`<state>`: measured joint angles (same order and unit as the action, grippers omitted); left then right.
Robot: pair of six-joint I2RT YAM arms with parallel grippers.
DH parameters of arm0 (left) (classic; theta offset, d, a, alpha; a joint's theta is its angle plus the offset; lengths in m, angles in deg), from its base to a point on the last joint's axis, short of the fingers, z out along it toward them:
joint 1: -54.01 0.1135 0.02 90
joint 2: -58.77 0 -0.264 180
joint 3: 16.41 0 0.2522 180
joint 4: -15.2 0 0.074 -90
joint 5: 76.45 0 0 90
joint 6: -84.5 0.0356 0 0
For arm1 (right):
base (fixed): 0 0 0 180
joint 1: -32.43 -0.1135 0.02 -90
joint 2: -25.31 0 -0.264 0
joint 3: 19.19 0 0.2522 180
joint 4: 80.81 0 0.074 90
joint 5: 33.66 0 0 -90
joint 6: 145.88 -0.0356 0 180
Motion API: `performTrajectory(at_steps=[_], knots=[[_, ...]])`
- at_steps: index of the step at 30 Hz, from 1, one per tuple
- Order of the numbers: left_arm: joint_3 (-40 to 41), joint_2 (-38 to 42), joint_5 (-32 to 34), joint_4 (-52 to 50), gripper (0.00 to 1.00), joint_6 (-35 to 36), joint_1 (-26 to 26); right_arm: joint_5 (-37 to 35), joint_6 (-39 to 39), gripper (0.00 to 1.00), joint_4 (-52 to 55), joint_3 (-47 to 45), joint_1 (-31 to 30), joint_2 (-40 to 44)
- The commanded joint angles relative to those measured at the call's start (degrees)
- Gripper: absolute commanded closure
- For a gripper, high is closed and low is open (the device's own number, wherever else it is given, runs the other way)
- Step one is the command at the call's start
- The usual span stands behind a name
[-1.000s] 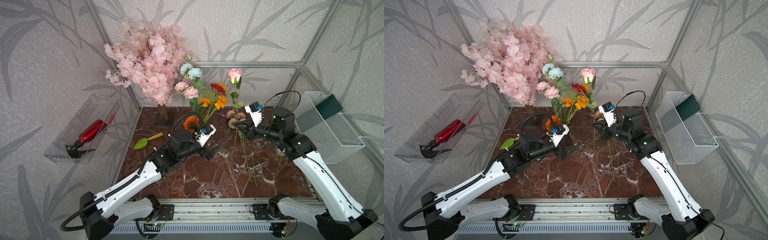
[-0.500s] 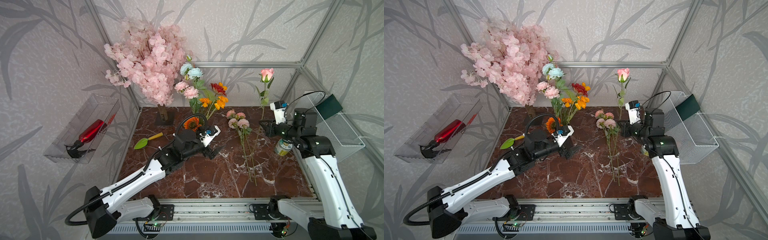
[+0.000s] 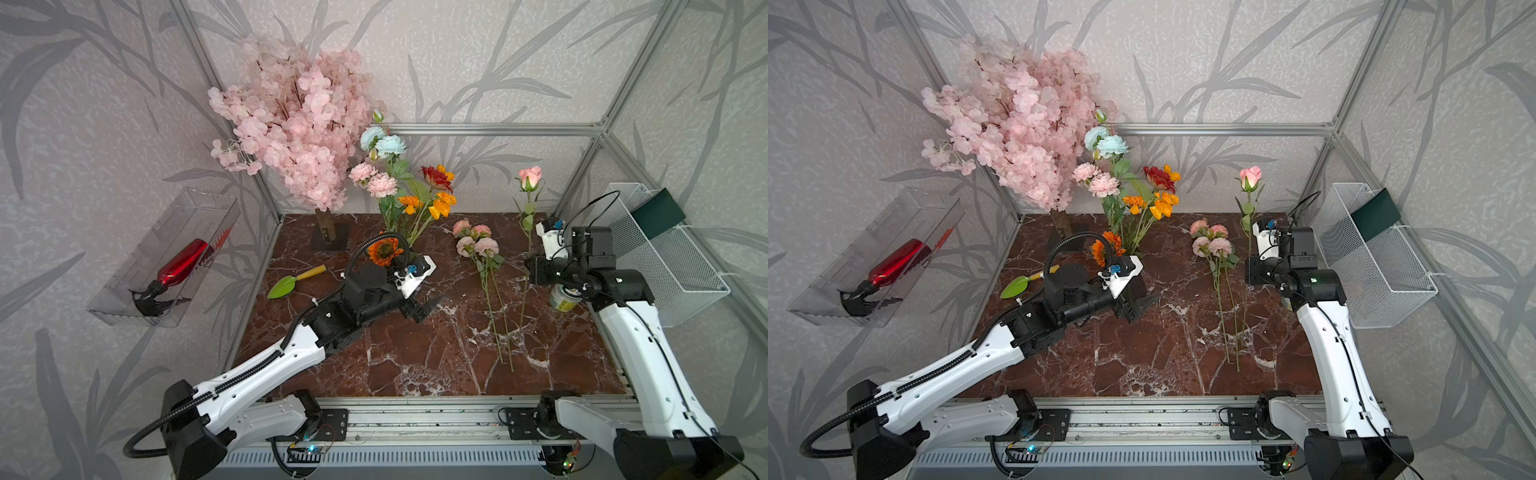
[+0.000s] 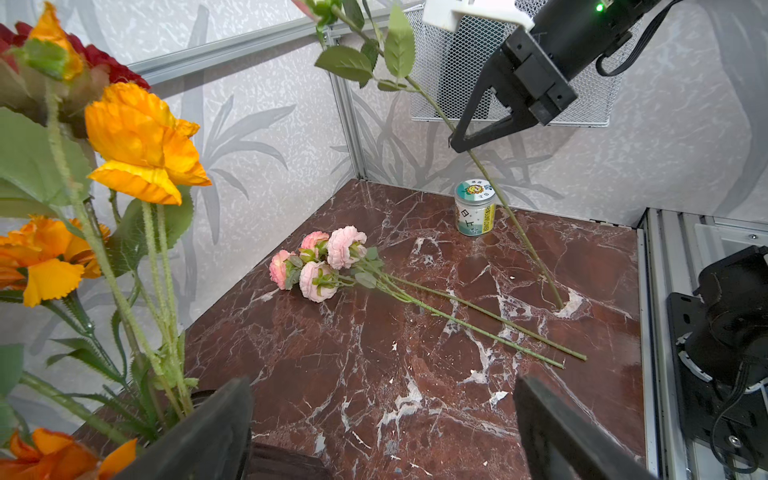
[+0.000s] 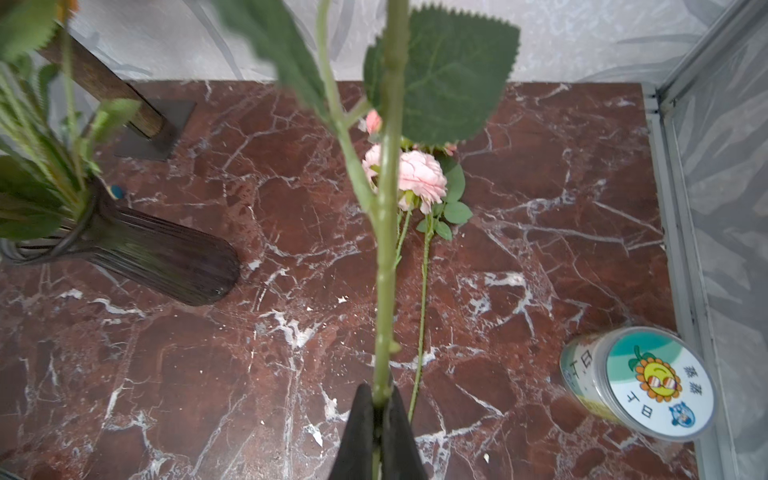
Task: Pick out pink flowers from the vase
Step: Place the flower at the center of the board.
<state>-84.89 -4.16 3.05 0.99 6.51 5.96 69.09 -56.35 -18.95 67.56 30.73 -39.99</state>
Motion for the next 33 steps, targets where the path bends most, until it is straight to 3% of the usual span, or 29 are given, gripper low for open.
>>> performTrajectory(at_steps=[1, 17, 33], knots=[[0.9, 1.1, 0.9, -0.2, 0.01, 0.9, -0.3, -2.7, -0.4, 0.99, 3.8, -1.0, 0.3, -3.7], [0.4, -0.3, 0.9, -0.2, 0.01, 0.7, -0.4, -5.4, -2.9, 0.98, -4.0, -6.1, 0.4, -16.7], [0.0, -1.0, 1.0, -1.0, 0.01, 0.6, -0.4, -9.0, -2.4, 0.97, -8.4, -1.7, 0.4, -30.2]])
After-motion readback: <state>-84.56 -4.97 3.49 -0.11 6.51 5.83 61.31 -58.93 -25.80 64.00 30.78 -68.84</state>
